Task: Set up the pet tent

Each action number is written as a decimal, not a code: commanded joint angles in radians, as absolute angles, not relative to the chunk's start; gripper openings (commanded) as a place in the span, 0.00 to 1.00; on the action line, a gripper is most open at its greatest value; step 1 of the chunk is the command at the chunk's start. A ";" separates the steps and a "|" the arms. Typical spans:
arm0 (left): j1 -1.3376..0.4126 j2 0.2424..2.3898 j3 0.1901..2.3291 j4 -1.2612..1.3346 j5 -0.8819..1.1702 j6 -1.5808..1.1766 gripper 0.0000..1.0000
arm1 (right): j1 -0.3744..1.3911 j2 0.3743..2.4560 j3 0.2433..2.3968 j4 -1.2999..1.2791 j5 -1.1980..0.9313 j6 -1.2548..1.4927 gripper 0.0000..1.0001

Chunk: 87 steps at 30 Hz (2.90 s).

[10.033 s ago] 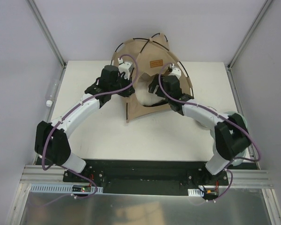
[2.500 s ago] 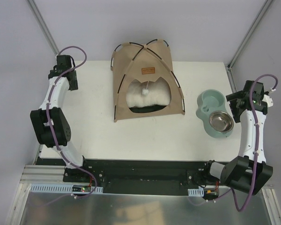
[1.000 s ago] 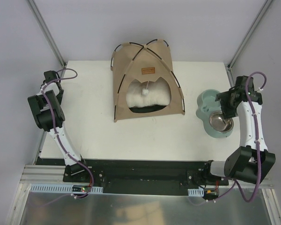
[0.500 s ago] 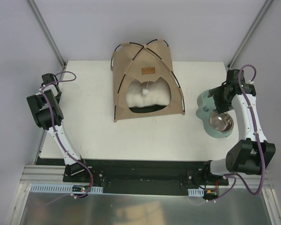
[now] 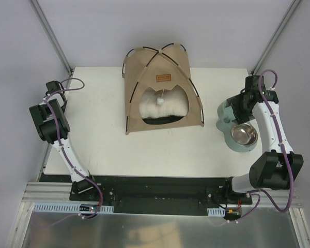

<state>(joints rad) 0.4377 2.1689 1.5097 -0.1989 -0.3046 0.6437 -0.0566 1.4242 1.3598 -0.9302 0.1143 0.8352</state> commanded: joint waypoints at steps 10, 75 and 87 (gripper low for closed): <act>0.299 1.836 1.391 -0.232 -0.321 0.586 0.00 | -0.018 1.382 1.430 -0.928 0.164 0.828 0.72; -0.686 1.267 1.496 -0.275 0.911 -0.164 0.00 | 0.565 1.269 1.894 -0.534 -0.249 0.327 0.92; -0.686 1.238 1.476 -0.299 0.810 -0.109 0.67 | 0.560 1.267 1.917 -0.643 -0.080 0.324 0.51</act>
<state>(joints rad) -0.6754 1.2758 1.4487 -0.3336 0.8688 -0.1684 0.5655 1.2942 1.8851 -0.5888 -0.2249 0.3397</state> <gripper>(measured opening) 0.490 0.739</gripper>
